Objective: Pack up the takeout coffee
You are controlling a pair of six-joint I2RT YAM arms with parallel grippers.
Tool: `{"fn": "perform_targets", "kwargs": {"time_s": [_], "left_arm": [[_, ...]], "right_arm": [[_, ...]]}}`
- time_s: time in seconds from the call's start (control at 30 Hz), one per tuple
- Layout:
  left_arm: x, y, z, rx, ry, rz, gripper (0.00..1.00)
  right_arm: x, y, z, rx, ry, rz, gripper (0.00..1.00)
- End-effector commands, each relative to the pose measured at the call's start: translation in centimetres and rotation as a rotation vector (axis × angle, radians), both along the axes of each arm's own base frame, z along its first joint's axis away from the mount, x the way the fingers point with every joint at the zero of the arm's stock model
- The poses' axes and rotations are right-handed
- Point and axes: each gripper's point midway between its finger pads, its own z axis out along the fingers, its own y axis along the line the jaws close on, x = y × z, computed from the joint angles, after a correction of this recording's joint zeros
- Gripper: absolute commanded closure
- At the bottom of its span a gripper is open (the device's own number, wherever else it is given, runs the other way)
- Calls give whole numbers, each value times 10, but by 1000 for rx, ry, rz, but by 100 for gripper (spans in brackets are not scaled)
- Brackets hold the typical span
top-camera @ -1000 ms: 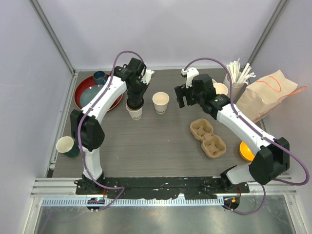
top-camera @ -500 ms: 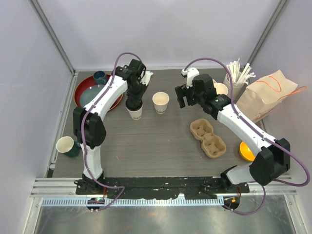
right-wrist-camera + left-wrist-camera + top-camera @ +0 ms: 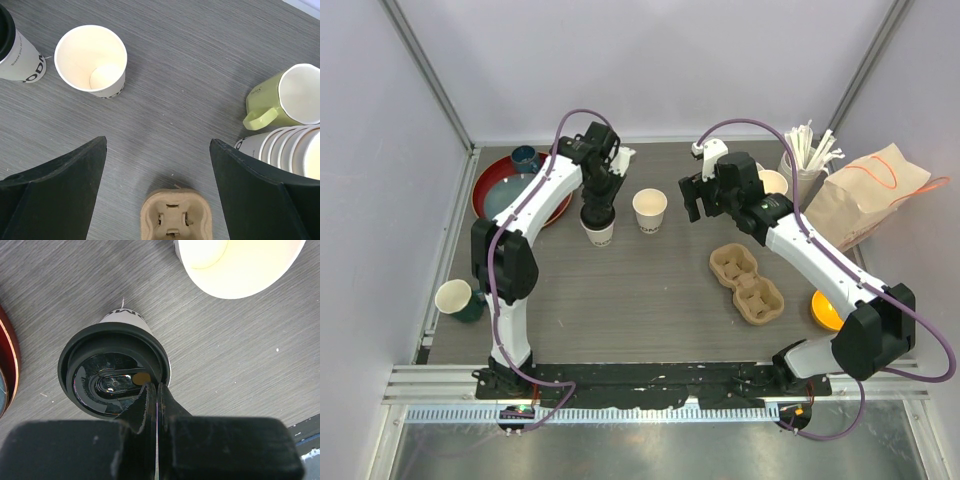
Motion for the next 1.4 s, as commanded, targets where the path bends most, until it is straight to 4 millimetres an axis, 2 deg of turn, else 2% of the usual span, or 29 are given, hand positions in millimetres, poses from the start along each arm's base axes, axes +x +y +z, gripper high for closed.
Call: {"fn": "perform_targets", "kwargs": {"time_s": [0.0,0.2,0.53,0.8,1.37], "left_arm": [[-3,-2,8,-30,8,0,100],[-2,1,25,-25,-26,0,100],[-5,0,13,-23,0,-2,100],[2,-9,25,-48,-37,-16,100],[-4,-9,6,-17,27,-26,100]], "right_arm": [[4,2,30,25,-80,3,11],[4,2,29,23,-79,3,11],[2,1,30,25,-80,8,11],[1,3,30,28,-79,15,11],[2,3,26,19,-73,18,11]]}}
